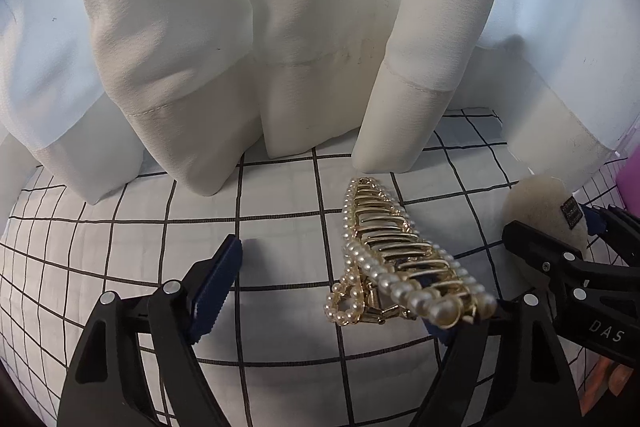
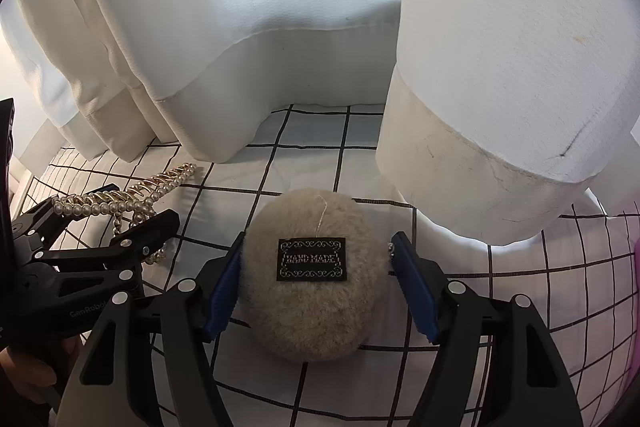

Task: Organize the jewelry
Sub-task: 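Grasp the gold pearl claw clip with the left tool while the right tool grasps the beige pouf, then carry the pearl clip and pouf over the pink tub with both tools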

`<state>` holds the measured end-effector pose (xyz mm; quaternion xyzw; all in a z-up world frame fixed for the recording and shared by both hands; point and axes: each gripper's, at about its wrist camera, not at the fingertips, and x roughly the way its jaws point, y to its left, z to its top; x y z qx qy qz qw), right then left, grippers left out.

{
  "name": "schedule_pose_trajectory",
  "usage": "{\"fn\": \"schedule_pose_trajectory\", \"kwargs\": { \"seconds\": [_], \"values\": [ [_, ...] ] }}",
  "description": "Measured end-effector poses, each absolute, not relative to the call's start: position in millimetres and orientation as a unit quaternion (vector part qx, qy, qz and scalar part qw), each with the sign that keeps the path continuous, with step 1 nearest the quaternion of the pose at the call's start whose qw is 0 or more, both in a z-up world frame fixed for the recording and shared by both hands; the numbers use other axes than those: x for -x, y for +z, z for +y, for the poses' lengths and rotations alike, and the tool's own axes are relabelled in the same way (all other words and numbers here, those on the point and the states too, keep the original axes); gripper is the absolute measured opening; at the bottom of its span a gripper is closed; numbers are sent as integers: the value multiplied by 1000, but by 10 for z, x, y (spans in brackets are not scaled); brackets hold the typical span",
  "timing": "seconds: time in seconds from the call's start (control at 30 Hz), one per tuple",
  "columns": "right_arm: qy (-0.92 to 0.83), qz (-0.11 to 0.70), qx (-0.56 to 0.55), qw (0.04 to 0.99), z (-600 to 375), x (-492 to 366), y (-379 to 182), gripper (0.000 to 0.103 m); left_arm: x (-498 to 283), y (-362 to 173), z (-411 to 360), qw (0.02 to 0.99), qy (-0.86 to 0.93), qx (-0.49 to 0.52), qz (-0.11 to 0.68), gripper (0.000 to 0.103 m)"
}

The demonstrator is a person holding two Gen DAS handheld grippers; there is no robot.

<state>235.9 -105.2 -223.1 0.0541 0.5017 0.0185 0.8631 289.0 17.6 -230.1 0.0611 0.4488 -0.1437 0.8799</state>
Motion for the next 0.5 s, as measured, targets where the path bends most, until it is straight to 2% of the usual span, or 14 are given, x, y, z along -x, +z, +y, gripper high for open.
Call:
{"fn": "schedule_pose_trajectory", "kwargs": {
  "seconds": [0.07,0.13,0.5],
  "values": [
    [19,500,-61,863,-1083,-2324,-2225,60,-2868,-2287,158,881,-149,-62,445,46],
    [17,499,-63,864,-1089,-2297,-2210,57,-2820,-2257,165,882,-153,-60,442,29],
    [22,482,-79,872,-1143,-2091,-2038,55,-2574,-2128,477,882,-159,-19,443,28]
  ]
}}
